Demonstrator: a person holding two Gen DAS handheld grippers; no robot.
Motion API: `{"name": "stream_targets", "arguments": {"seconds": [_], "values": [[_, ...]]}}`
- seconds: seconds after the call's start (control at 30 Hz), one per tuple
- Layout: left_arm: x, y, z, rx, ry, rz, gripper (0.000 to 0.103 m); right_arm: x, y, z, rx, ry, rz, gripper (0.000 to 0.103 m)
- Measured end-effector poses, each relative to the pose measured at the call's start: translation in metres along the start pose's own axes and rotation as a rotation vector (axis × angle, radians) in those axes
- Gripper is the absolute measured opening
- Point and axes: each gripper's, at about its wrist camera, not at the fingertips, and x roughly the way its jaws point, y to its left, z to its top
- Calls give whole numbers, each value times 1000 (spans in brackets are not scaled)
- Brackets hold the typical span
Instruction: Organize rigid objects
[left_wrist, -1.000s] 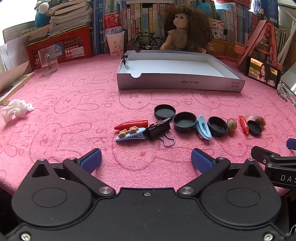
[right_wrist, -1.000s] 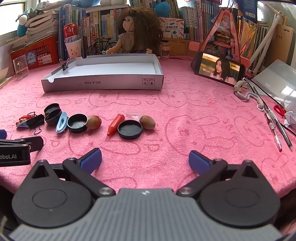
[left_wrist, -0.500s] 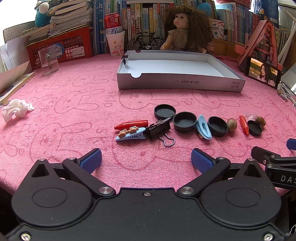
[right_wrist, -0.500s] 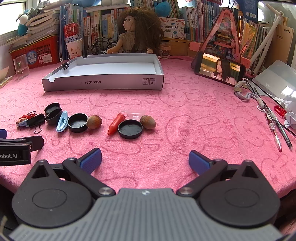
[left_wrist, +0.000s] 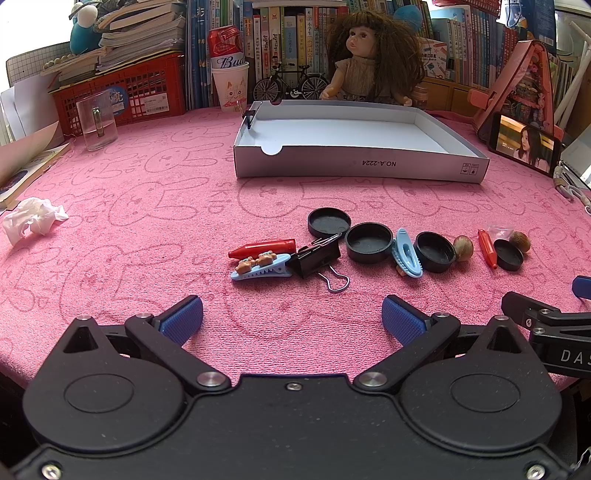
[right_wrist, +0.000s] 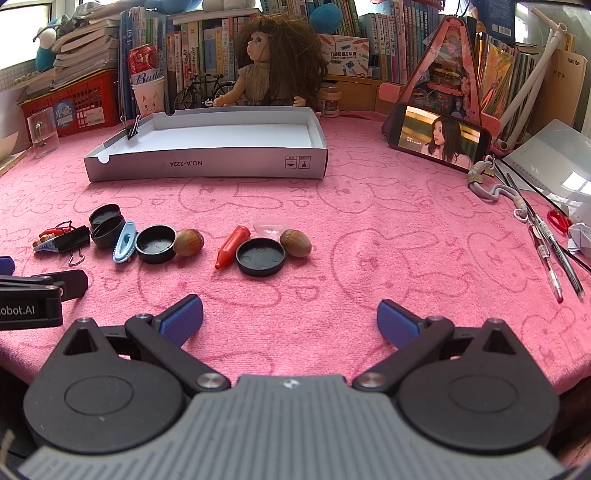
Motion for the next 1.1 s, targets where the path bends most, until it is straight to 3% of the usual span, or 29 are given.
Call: {"name": "stream_targets", "arguments": {"seconds": [1.1], "values": [[-2,0,-2,4,2,-2,103,-2,0,-2,10,-1,2,103]]}}
